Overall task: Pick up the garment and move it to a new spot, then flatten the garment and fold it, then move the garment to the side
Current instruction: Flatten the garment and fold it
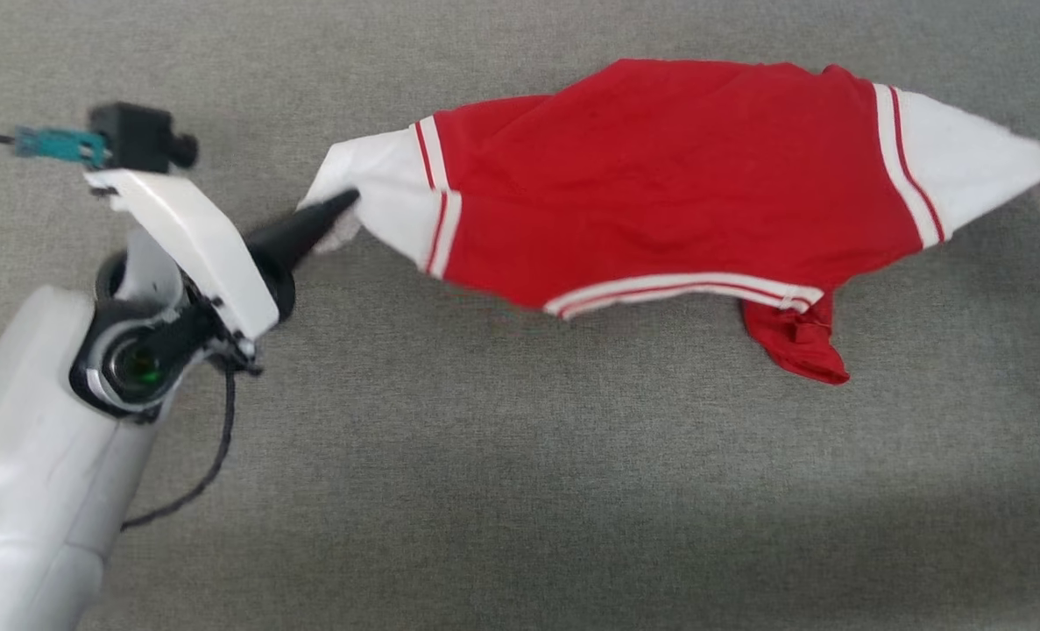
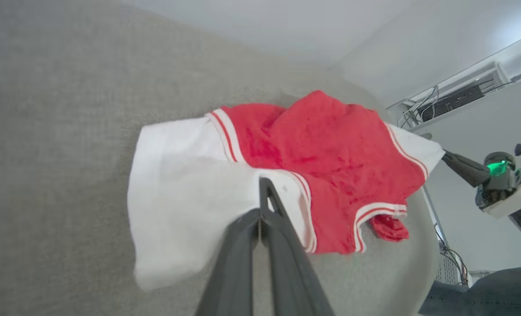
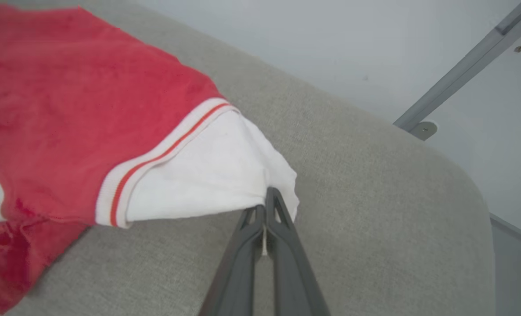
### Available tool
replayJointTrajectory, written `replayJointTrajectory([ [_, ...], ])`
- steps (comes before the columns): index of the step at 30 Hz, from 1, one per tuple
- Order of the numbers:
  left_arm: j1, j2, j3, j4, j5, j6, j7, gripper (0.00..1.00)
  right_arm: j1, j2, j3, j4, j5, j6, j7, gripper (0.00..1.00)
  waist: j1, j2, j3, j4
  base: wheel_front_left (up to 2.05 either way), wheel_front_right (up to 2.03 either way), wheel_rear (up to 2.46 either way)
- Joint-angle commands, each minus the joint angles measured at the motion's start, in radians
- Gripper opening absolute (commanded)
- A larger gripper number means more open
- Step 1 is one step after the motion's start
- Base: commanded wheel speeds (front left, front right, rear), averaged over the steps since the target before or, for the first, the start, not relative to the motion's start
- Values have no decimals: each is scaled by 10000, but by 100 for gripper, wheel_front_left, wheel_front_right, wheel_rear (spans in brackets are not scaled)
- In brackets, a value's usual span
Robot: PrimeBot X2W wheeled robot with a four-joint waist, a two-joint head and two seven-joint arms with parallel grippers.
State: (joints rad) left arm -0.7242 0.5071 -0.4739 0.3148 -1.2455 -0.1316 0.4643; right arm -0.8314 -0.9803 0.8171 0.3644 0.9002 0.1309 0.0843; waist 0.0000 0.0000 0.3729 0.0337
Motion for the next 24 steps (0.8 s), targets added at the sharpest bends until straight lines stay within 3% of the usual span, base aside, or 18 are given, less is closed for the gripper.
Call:
replayJointTrajectory([
  [1,-297,-45,111,-20,48,24,-291,0,-183,127,-214,-75,82,-3,-143,0,0,0,51,-31,0,0,0],
  [5,-867,-181,157,89,29,24,-749,0,-556,352,-643,-126,201,-3,-202,0,0,0,229,-80,0,0,0],
  [10,-2600,-622,649,1259,194,24,-1817,0,-2024,1161,-1345,373,532,-3,68,0,0,0,704,-217,0,0,0],
  [16,-5349,-1244,961,3363,1093,154,-3429,0,-4846,2678,-1922,1998,-52,-3,-71,0,0,0,1225,-349,0,0,0],
  [24,-8441,-1861,1469,5304,1271,22,-5395,0,-8003,4054,-2769,4829,-1527,-3,-1544,0,0,0,1041,-215,0,0,0],
])
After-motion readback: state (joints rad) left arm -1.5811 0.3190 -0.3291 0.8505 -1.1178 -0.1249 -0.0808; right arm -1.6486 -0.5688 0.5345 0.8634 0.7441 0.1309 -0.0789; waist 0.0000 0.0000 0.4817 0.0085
